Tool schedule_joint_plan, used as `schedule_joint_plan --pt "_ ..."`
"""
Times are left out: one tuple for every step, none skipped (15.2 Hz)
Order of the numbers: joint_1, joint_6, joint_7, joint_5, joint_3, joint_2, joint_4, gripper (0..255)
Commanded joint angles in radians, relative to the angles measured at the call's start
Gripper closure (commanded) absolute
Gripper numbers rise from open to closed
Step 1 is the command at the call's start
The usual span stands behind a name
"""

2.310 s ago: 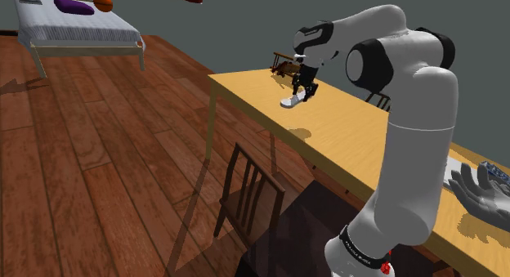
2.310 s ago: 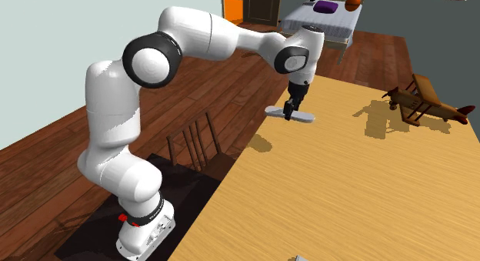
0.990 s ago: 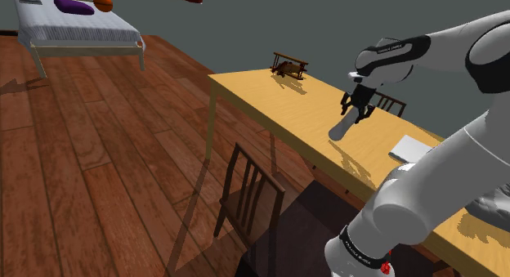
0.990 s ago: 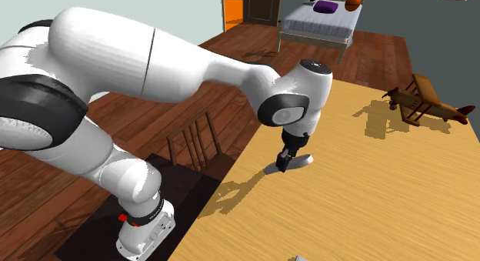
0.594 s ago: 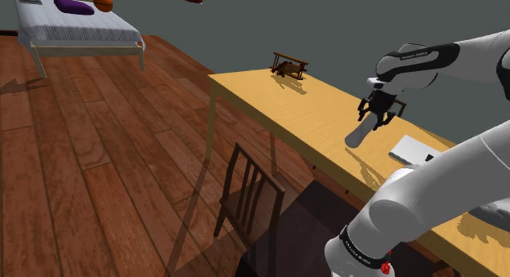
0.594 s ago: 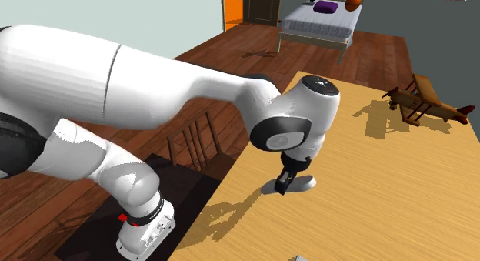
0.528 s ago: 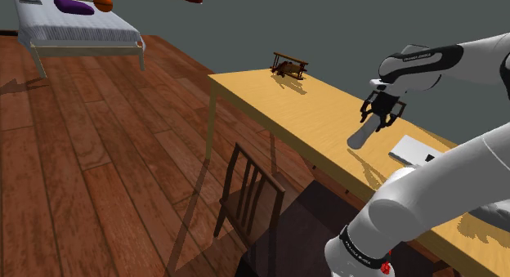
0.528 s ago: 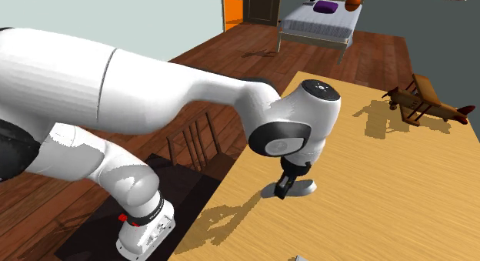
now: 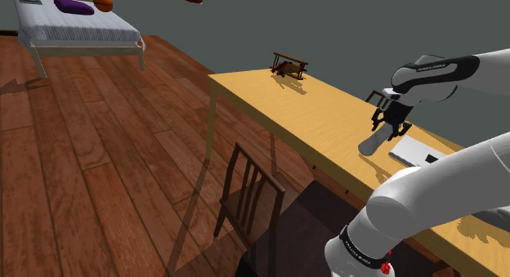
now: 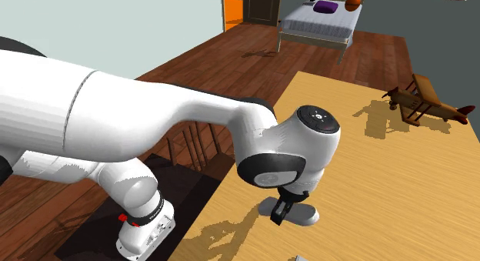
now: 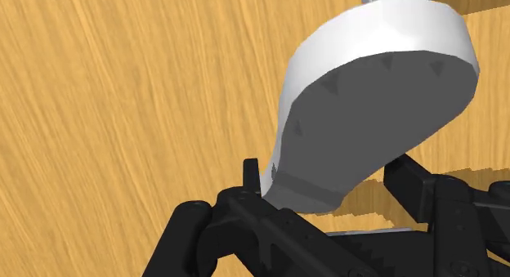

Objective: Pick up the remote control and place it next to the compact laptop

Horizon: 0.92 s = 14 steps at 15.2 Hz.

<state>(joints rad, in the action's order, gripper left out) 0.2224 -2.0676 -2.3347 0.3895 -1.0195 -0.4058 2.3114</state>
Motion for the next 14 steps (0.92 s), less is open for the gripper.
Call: schedule_joint_plan --pt "-0.009 -0.028 -0.004 -0.004 -0.016 0.015 0.025 255" --pt "-0.014 -0.044 -0.006 -0.006 -0.026 0.023 0.033 255" --pt "-0.019 -0.059 -0.009 -0.008 -0.036 0.031 0.041 255" --pt "-0.025 -0.075 -0.012 -0.011 -0.046 0.040 0.048 255" --pt "-0.030 -0.091 -0.016 -0.014 -0.056 0.049 0.056 255" --pt "-0.037 -0.107 -0.020 -0.019 -0.067 0.059 0.063 255" --pt "-0.043 -0.123 -0.024 -0.023 -0.078 0.070 0.070 255" --pt "-0.051 -0.140 -0.029 -0.028 -0.090 0.080 0.077 255" --pt "-0.059 -0.156 -0.035 -0.035 -0.103 0.092 0.084 255" --pt "-0.068 -0.173 -0.041 -0.041 -0.116 0.104 0.090 255" --pt "-0.077 -0.190 -0.047 -0.049 -0.129 0.116 0.097 255" --pt "-0.088 -0.207 -0.055 -0.058 -0.144 0.130 0.103 255" --pt "-0.096 -0.219 -0.060 -0.065 -0.153 0.139 0.107 255" --pt "-0.096 -0.219 -0.060 -0.065 -0.153 0.139 0.107 255"
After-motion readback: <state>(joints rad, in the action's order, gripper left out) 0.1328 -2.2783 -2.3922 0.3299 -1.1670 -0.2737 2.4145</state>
